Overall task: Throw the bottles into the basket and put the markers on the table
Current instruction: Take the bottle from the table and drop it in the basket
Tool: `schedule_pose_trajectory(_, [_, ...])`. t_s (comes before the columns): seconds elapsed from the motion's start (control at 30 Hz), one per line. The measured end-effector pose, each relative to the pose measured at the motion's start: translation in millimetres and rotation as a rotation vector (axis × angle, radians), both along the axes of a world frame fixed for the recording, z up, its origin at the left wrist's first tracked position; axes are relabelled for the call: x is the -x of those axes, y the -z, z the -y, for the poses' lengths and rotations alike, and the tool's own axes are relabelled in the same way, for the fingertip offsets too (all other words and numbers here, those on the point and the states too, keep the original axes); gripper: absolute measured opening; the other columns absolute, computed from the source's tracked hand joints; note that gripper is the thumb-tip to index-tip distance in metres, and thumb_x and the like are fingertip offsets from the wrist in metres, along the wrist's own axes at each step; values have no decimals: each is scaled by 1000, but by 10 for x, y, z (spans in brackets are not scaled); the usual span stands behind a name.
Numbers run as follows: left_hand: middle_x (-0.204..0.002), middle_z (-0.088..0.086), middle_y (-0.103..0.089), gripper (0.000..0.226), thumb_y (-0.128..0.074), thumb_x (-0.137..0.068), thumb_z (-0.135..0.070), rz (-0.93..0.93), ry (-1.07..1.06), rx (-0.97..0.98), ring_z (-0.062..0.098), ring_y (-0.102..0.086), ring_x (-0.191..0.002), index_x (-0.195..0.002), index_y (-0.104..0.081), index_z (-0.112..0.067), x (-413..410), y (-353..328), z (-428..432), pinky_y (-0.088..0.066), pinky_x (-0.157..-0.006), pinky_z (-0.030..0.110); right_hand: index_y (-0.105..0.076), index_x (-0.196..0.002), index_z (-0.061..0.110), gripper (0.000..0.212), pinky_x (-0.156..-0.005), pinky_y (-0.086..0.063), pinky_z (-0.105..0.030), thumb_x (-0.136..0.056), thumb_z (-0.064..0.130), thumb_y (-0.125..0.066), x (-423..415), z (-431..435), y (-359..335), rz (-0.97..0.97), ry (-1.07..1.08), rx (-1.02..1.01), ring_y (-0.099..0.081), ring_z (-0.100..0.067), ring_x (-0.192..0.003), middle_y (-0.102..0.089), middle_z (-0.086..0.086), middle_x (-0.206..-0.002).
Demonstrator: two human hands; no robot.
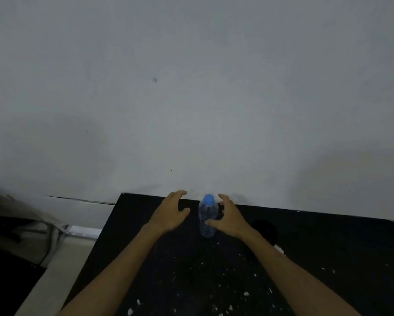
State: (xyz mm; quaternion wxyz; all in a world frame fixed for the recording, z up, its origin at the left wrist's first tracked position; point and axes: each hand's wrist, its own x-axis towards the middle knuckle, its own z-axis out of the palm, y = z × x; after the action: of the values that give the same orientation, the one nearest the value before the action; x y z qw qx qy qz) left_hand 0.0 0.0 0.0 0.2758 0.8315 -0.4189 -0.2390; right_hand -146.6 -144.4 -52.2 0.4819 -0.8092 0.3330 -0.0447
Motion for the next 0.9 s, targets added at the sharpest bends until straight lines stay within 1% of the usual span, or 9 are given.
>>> schedule_pose_trajectory(0.13, [-147, 5, -39, 59, -56, -89, -25, -57, -8, -48, 19, -39, -134, -143, -33, -20, -140, 207, 93, -34, -106, 30, -14, -148, 15, 113, -108, -38, -43, -63, 29, -86, -199, -31, 304, 17, 109, -63, -32, -26, -137, -26, -8, -153])
schedule_pose_trajectory(0.2, [-147, 5, -39, 59, -56, -89, -25, -89, -9, -52, 19, -39, -134, -143, -33, -20, -186, 303, 143, -35, -107, 31, -27, -143, 14, 102, -104, -43, -42, -61, 31, -86, -267, -17, 525, 33, 149, -81, -41, -24, -131, -38, -6, -144])
schedule_pose_trajectory(0.27, [-148, 5, -39, 59, -56, -89, -25, -104, -8, -42, 19, -38, -135, -143, -33, -19, -222, 343, 172, -36, -109, 33, -44, -128, 20, 82, -94, -52, -40, -58, 41, -82, -312, 15, 738, 49, 179, -90, -56, -21, -116, -55, -2, -127])
schedule_pose_trajectory(0.33, [-148, 5, -38, 59, -56, -89, -25, -118, -7, -37, 19, -38, -135, -143, -33, -20, -239, 365, 172, -35, -109, 33, -50, -118, 21, 70, -86, -55, -37, -58, 42, -81, -327, 5, 793, 67, 209, -112, -61, -18, -105, -60, 0, -115])
schedule_pose_trajectory(0.47, [-149, 5, -37, 60, -56, -90, -26, -101, -16, -42, 19, -37, -136, -144, -31, -21, -230, 287, 137, -33, -107, 31, -48, -113, 18, 54, -77, -51, -23, -70, 18, -79, -290, -44, 550, 123, 212, -100, -62, -15, -97, -61, 1, -106])
schedule_pose_trajectory(0.53, [-149, 5, -37, 61, -56, -90, -26, -86, -23, -33, 20, -36, -136, -145, -30, -21, -195, 209, 98, -33, -105, 29, -47, -111, 18, 51, -73, -50, -20, -71, 17, -79, -248, -55, 387, 168, 187, -77, -63, -15, -95, -61, 0, -103])
schedule_pose_trajectory(0.63, [-149, 6, -37, 62, -56, -90, -27, -49, -37, 2, 20, -36, -136, -145, -29, -21, -81, 30, 13, -33, -105, 29, -48, -111, 18, 50, -68, -49, -12, -72, 15, -79, -156, -84, 100, 249, 162, -29, -61, -1, -89, -60, 5, -101])
schedule_pose_trajectory(0.7, [-148, 6, -38, 62, -56, -90, -27, -32, -53, 34, 19, -37, -136, -145, -29, -23, 31, -96, -77, -33, -106, 30, -48, -114, 18, 52, -70, -48, -7, -72, 13, -80, -73, -131, -119, 311, 145, -11, -59, 5, -88, -59, 10, -101])
schedule_pose_trajectory(0.9, [-147, 6, -40, 63, -58, -88, -28, -7, -131, 118, 18, -38, -136, -145, -29, -24, 481, -456, -563, -35, -110, 34, -47, -115, 22, 54, -74, -49, -9, -72, 16, -80, 242, -485, -688, 419, 12, 25, -60, 2, -93, -60, 15, -104])
